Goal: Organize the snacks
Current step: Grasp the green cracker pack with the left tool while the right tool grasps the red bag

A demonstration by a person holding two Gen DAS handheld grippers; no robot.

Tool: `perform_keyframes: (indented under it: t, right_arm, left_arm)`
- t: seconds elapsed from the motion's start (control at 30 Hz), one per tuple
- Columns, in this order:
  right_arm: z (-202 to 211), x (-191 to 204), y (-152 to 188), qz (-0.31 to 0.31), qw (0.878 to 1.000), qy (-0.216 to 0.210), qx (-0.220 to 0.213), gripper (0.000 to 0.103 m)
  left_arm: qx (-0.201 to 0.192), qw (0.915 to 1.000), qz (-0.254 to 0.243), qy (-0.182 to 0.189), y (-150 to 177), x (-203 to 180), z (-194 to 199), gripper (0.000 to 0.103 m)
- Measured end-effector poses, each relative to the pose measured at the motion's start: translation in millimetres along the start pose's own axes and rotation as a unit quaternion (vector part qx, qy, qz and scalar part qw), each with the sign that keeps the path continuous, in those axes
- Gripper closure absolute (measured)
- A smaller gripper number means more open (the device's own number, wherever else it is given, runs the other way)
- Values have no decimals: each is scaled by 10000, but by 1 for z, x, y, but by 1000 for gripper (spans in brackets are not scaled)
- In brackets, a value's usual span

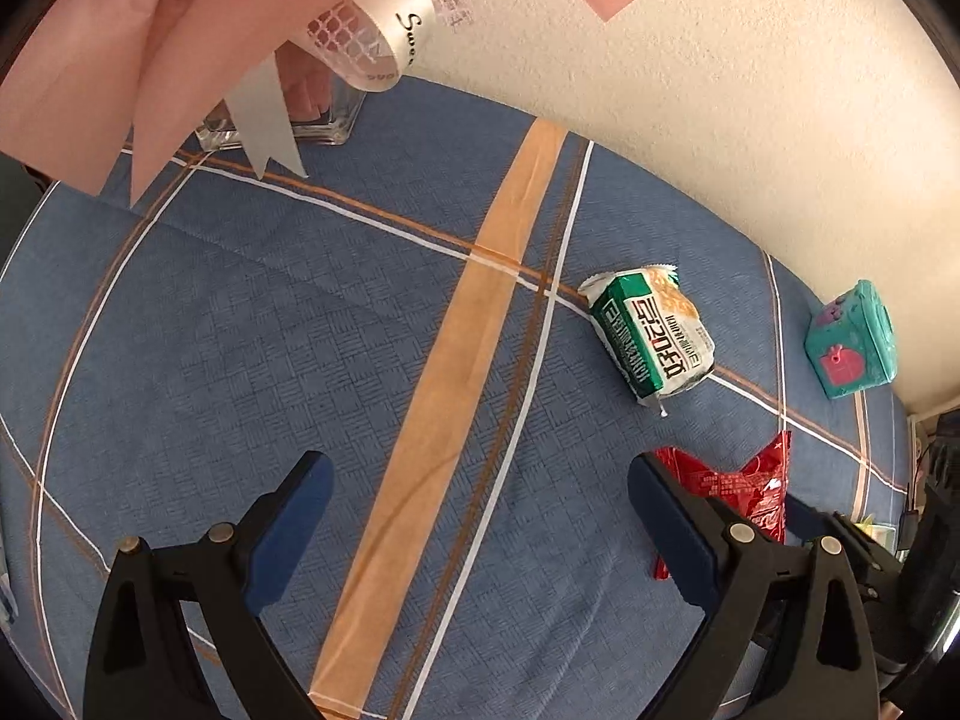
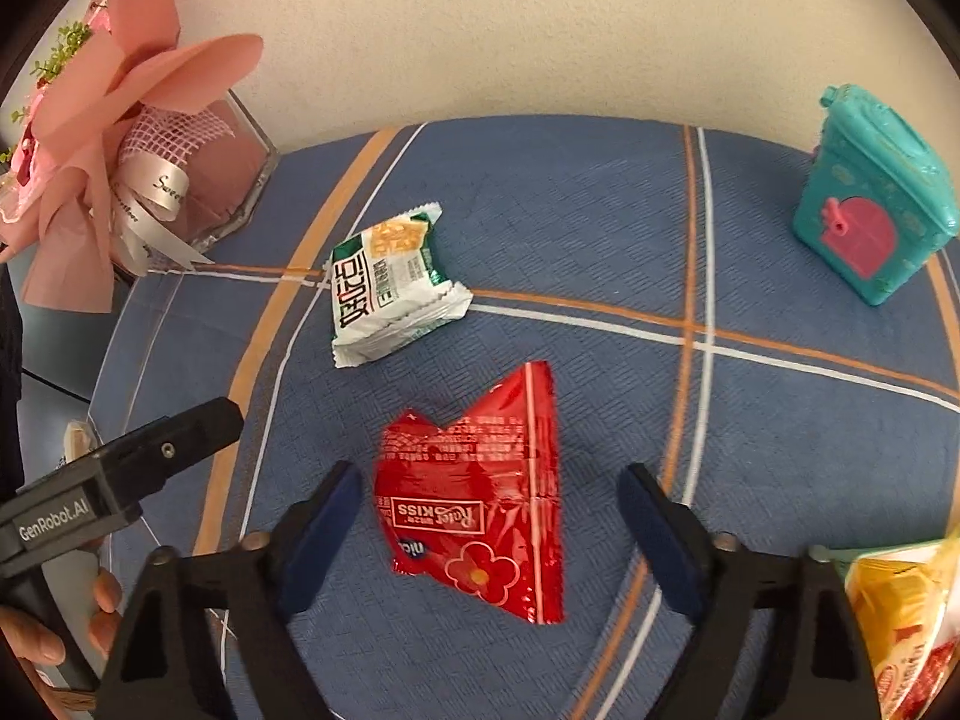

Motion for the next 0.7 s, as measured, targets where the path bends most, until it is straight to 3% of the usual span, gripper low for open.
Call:
perform_keyframes:
  t: [0.13,0.4,0.7]
  right_arm:
    - [-4,3,0,-50,9998,-165,99,43]
    - [2,1,-6,17,9999,-127,85,47]
    - [26,-36,-30,-23,9990,419,-152,47]
  left_arm:
    - [7,10000,-49,-15,-3,-5,-3,5]
    - [50,9999,-108,39,-6,-18,-7,5]
    - [-112,9996,-255,72,-29,-54,-9,6]
Point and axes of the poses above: each gripper's, at about its wrist camera, not at the fingertips, and z roughly against the way its jaws point, x to its left, y to its underside, the point moved 3 cm from there along -z, roughly the way its jaws point, and after that the axes turned 1 degree about -z, right-handed, at the moved point
